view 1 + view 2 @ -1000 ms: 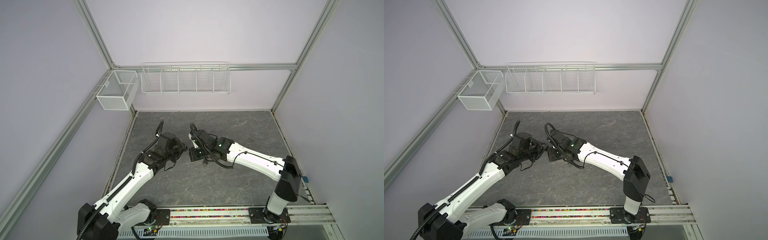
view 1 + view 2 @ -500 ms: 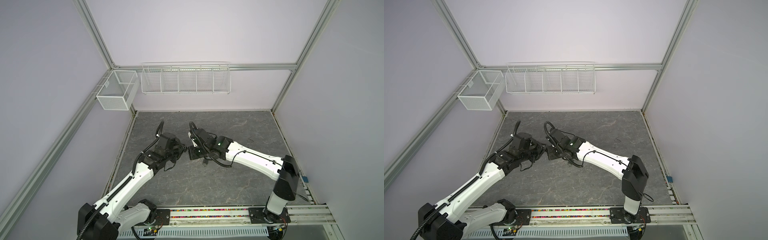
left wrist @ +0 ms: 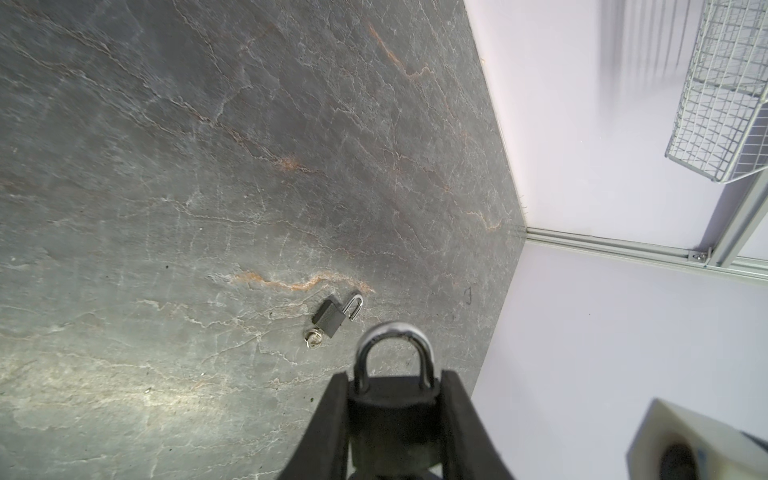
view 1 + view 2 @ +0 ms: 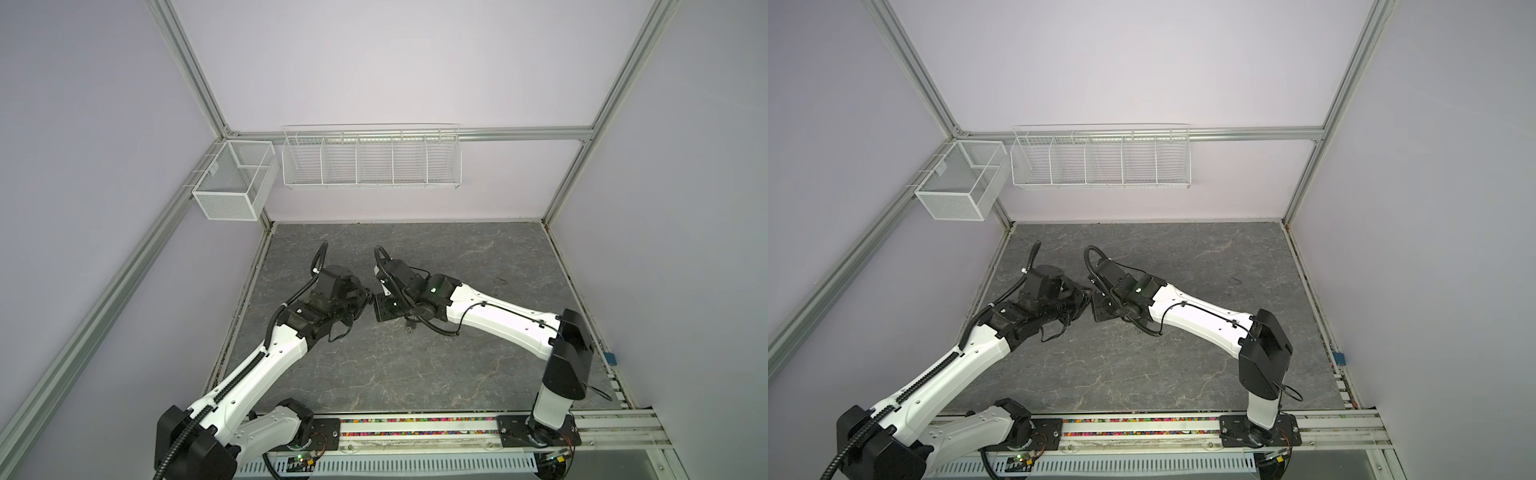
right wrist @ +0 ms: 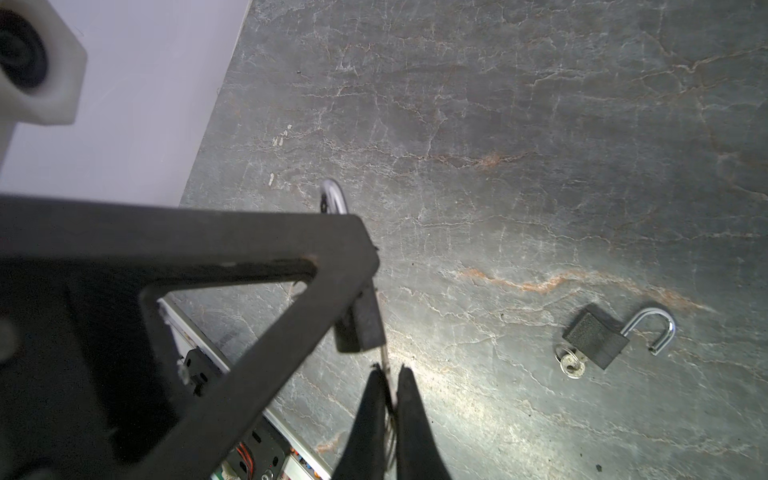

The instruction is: Unlock with the key

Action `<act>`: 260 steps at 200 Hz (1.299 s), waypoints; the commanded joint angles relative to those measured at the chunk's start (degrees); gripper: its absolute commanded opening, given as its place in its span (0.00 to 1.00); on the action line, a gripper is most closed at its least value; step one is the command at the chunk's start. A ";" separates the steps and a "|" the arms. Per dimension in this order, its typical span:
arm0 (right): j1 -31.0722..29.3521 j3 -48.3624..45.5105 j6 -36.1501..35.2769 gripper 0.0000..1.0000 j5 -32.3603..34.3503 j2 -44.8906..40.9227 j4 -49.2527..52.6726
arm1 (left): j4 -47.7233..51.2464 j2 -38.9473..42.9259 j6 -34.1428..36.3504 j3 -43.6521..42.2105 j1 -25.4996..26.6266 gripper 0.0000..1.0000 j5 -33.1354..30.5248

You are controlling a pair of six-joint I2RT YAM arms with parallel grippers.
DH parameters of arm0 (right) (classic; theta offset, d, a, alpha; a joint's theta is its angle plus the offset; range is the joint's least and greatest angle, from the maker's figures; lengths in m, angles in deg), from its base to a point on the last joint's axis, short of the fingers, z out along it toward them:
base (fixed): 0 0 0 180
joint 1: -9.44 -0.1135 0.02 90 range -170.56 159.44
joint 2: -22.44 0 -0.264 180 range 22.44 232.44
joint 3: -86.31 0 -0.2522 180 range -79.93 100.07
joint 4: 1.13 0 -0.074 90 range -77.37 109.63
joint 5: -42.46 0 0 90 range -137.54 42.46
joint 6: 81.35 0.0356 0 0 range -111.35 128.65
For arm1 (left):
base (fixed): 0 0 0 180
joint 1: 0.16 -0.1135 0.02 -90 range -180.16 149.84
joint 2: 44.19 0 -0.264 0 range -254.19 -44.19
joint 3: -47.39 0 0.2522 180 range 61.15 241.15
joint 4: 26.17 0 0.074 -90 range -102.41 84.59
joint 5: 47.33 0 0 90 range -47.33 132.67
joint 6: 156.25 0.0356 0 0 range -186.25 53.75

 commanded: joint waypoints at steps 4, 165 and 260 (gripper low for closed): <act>-0.73 2.99 0.17 0.07 1.01 1.38 -1.09 | -0.48 -0.54 -1.00 -0.37 -0.17 0.00 0.53; -0.52 -2.07 -1.95 0.07 -2.90 -3.88 -3.29 | -0.34 0.91 0.01 1.54 -1.14 0.00 -2.43; 0.59 -2.65 -0.79 0.07 -2.25 -3.13 -4.63 | -2.30 1.80 -1.16 0.66 -1.14 0.00 -0.29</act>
